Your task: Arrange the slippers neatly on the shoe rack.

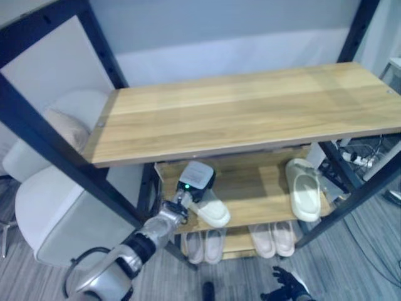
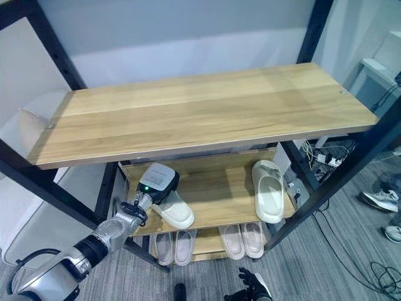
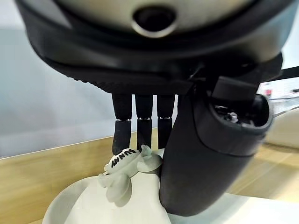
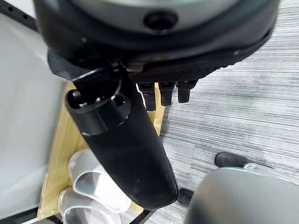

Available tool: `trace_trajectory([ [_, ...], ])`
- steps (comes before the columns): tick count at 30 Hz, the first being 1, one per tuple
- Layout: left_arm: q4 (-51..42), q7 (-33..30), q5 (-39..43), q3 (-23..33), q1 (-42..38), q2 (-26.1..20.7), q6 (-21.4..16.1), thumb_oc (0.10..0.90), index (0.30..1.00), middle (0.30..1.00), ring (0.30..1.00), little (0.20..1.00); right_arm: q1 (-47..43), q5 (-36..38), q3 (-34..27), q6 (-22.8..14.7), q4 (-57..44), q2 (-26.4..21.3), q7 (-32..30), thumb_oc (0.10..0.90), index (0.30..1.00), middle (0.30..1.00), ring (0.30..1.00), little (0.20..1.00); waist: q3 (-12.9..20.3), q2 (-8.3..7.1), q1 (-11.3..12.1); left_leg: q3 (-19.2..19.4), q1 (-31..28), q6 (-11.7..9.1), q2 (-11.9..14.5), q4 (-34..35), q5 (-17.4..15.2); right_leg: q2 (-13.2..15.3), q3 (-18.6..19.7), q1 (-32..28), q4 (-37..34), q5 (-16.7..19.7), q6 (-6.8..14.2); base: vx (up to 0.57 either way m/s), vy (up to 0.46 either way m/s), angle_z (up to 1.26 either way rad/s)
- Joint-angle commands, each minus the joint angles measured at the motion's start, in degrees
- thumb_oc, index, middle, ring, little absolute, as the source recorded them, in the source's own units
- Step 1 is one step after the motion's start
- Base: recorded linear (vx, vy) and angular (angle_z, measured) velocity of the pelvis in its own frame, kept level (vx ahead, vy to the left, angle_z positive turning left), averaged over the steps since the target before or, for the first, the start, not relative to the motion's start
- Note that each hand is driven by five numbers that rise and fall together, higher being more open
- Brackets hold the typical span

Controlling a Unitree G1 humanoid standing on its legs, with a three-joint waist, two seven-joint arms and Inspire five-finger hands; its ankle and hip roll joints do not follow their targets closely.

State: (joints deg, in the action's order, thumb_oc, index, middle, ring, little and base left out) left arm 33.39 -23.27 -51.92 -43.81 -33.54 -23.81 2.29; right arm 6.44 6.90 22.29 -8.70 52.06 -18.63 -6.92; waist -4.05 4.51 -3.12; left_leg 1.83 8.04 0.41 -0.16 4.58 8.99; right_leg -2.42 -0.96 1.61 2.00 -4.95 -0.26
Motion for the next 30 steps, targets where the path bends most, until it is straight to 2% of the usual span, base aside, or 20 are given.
trace_trajectory([
  [1, -0.7, -5.7, 2.9, 1.5, -14.3, 3.7, -2.0, 0.4, 0.3, 0.3, 0.3, 0.3, -1.5, -0.5, 1.1, -3.9, -5.3, -0.9, -1.5, 0.8, 0.9, 0.9, 0.9, 0.9, -4.8, -1.04, -2.2, -1.3, -5.4, -2.5, 0.6, 0.4, -8.6, 3.2, 0.9, -0.4, -6.2, 1.5, 5.8, -0.03, 0.0, -0.24],
  [7, -5.5, -5.2, 5.2, 1.8, -12.8, 6.2, -3.8, 0.4, 0.3, 0.3, 0.3, 0.3, -2.5, -0.1, 1.0, -3.9, -4.8, -0.2, -2.5, 0.8, 0.9, 0.9, 0.9, 0.9, -5.9, -0.46, -2.1, -1.1, -5.0, -2.4, 0.5, 0.4, -8.2, 3.3, 1.0, 0.2, -5.9, 1.5, 5.6, -0.01, -0.003, -0.04],
  [12, -4.6, -4.7, 5.2, 0.8, -11.6, 8.0, -4.4, 0.4, 0.3, 0.3, 0.3, 0.3, -3.2, 0.1, 1.3, -4.1, -5.4, -0.3, -2.8, 0.8, 0.9, 0.9, 0.9, 0.9, -6.5, -0.19, -2.1, -1.1, -5.4, -2.4, 0.6, 0.4, -8.1, 3.2, 1.1, 0.1, -5.7, 1.3, 5.3, 0.0, -0.009, 0.02],
  [23, -1.0, -6.4, 5.9, -1.0, -17.8, 10.1, -4.1, 0.4, 0.3, 0.3, 0.3, 0.3, -4.6, 1.2, 2.1, -4.6, -5.0, -2.1, -3.0, 0.8, 0.9, 0.9, 0.9, 0.9, -8.0, 0.01, -3.3, -0.5, -4.2, -2.5, 0.7, 0.4, -7.7, 3.0, 1.6, 1.8, -5.3, 1.7, 5.5, -0.01, -0.003, -0.01],
  [30, -2.2, -5.7, 7.3, -1.9, -18.0, 12.7, -5.5, 0.4, 0.3, 0.3, 0.3, 0.3, -5.1, 1.9, 1.8, -4.8, -4.4, -2.0, -3.3, 0.8, 0.9, 0.9, 0.9, 0.9, -9.0, 0.67, -3.6, 0.0, -3.7, -2.4, 0.6, 0.4, -7.5, 3.1, 2.0, 2.7, -4.7, 1.8, 5.5, -0.02, -0.001, -0.04],
])
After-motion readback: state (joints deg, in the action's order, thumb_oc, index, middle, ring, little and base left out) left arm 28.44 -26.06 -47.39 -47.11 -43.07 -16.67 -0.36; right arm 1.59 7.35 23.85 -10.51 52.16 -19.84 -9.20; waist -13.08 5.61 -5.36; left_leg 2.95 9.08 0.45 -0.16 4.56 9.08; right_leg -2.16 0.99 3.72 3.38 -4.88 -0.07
